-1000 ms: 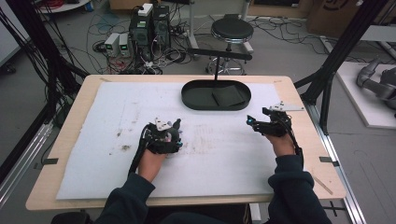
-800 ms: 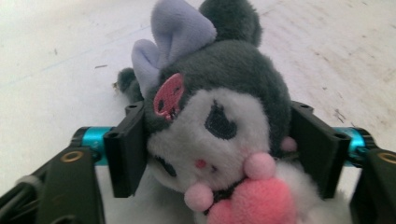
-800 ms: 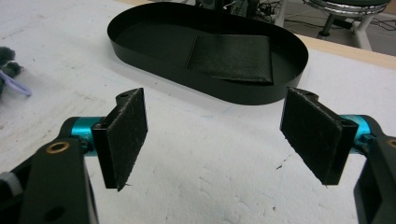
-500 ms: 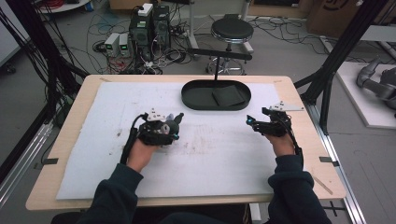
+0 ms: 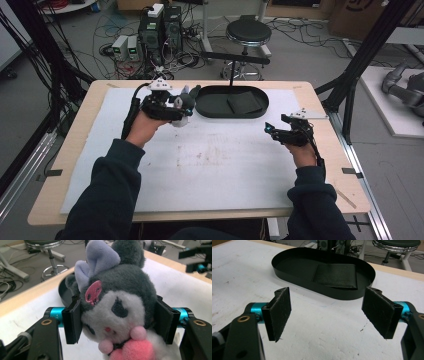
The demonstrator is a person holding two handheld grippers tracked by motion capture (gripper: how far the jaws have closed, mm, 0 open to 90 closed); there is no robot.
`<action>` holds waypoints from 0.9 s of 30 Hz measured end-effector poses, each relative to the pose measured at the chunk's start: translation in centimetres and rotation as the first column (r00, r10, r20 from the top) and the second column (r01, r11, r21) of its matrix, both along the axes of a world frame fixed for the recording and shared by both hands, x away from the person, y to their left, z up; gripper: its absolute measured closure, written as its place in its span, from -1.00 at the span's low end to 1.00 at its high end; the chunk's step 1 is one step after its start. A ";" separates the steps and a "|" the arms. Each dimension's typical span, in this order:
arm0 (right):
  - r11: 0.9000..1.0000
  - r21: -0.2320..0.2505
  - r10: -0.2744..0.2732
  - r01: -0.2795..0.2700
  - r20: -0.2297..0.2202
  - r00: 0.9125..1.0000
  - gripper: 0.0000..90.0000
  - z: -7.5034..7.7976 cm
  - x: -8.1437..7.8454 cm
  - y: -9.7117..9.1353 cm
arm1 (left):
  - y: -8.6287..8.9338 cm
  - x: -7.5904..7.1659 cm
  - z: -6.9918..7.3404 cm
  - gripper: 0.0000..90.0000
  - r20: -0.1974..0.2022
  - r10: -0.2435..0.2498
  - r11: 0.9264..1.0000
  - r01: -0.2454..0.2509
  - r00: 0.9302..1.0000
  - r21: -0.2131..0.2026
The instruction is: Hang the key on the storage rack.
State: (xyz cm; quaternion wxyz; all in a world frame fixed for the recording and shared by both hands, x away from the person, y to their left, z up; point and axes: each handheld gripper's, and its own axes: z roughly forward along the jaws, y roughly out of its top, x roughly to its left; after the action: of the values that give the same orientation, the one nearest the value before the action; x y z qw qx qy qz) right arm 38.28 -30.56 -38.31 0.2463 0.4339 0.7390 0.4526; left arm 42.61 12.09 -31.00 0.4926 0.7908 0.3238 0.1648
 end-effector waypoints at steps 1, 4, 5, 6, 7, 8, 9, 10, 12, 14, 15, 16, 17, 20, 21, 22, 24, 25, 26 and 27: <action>1.000 0.002 0.001 -0.001 0.003 1.000 -0.47 0.0 0.0 -0.1 | -0.2 0.5 0.3 -0.24 0.000 -0.002 1.000 0.002 1.000 -0.008; 1.000 0.020 -0.002 0.002 0.003 1.000 -0.47 0.1 0.0 -0.3 | -0.9 2.1 1.3 -0.24 0.000 -0.003 1.000 0.003 1.000 -0.024; 1.000 0.023 -0.006 0.006 0.005 1.000 -0.47 0.1 0.0 -0.3 | -1.1 2.6 1.5 -0.24 0.002 0.000 0.999 0.001 1.000 -0.033; 1.000 0.026 -0.004 0.004 0.006 1.000 -0.47 0.1 0.0 -0.4 | -1.3 3.3 1.8 -0.24 -0.005 0.002 0.999 -0.002 1.000 -0.040; 1.000 0.028 -0.002 0.002 0.006 1.000 -0.47 0.2 0.0 -0.4 | -1.6 4.0 2.0 -0.24 -0.006 0.009 0.999 -0.009 1.000 -0.045; 1.000 0.028 -0.002 0.002 0.007 1.000 -0.47 0.2 0.0 -0.4 | -1.7 4.7 2.1 -0.24 -0.007 0.013 0.999 -0.014 1.000 -0.051; 1.000 0.028 -0.002 0.002 0.007 1.000 -0.47 0.2 -0.1 -0.4 | -1.9 5.4 2.3 -0.24 -0.014 0.018 0.998 -0.018 1.000 -0.054; 1.000 0.030 -0.003 0.003 0.008 1.000 -0.47 0.2 -0.1 -0.4 | -2.1 6.1 2.4 -0.24 -0.017 0.019 0.998 -0.020 1.000 -0.053; 1.000 0.030 0.000 0.000 0.010 1.000 -0.47 0.2 0.0 -0.5 | -2.6 7.3 2.6 -0.24 -0.022 0.021 0.999 -0.022 1.000 -0.040; 0.999 0.033 -0.002 0.002 0.005 1.000 -0.47 0.1 0.0 -0.5 | -3.0 8.5 2.7 -0.24 -0.019 0.035 0.999 -0.036 0.999 -0.031; 0.999 0.036 -0.001 0.001 0.003 1.000 -0.47 0.1 0.0 -0.5 | -3.1 9.0 2.6 -0.24 -0.025 0.043 0.998 -0.044 0.999 -0.035; 0.999 0.034 0.001 -0.001 0.003 1.000 -0.47 0.0 0.0 -0.5 | -3.2 9.5 2.6 -0.24 -0.024 0.049 0.998 -0.050 0.999 -0.039; 0.999 0.034 0.002 -0.002 0.001 1.000 -0.47 0.0 0.0 -0.5 | -3.3 10.0 2.5 -0.24 -0.025 0.052 0.998 -0.053 0.998 -0.040; 0.999 0.037 0.008 -0.008 0.007 1.000 -0.47 0.0 -0.1 -0.5 | -3.5 11.1 2.4 -0.24 -0.023 0.064 0.996 -0.065 0.998 -0.057; 0.999 0.041 0.009 -0.009 0.004 1.000 -0.47 0.1 -0.1 -0.5 | -3.5 11.5 2.4 -0.24 -0.024 0.073 0.996 -0.074 0.997 -0.057; 0.999 0.041 0.009 -0.010 0.009 1.000 -0.47 0.1 -0.2 -0.5 | -3.5 11.9 2.4 -0.24 -0.023 0.078 0.995 -0.079 0.997 -0.057; 0.999 0.042 0.011 -0.011 0.010 1.000 -0.47 0.1 -0.2 -0.6 | -3.6 12.5 2.6 -0.24 -0.017 0.079 0.995 -0.080 0.997 -0.062; 0.999 0.044 0.011 -0.011 0.009 1.000 -0.47 0.1 -0.2 -0.7 | -3.6 12.8 2.6 -0.24 -0.009 0.081 0.994 -0.082 0.997 -0.076; 0.999 0.047 0.010 -0.010 0.011 1.000 -0.47 0.1 -0.2 -0.7 | -3.7 13.0 2.7 -0.24 -0.012 0.083 0.993 -0.084 0.996 -0.078; 0.999 0.050 0.008 -0.009 0.010 1.000 -0.47 0.2 -0.3 -0.8 | -3.7 13.2 2.8 -0.24 -0.014 0.088 0.993 -0.089 0.996 -0.073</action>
State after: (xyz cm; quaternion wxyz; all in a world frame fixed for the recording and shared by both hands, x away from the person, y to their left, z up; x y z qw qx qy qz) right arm 38.02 -31.31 -38.15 0.2372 0.4345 0.7280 0.4743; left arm 55.83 8.34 -28.20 0.5121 0.7577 0.3670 0.1704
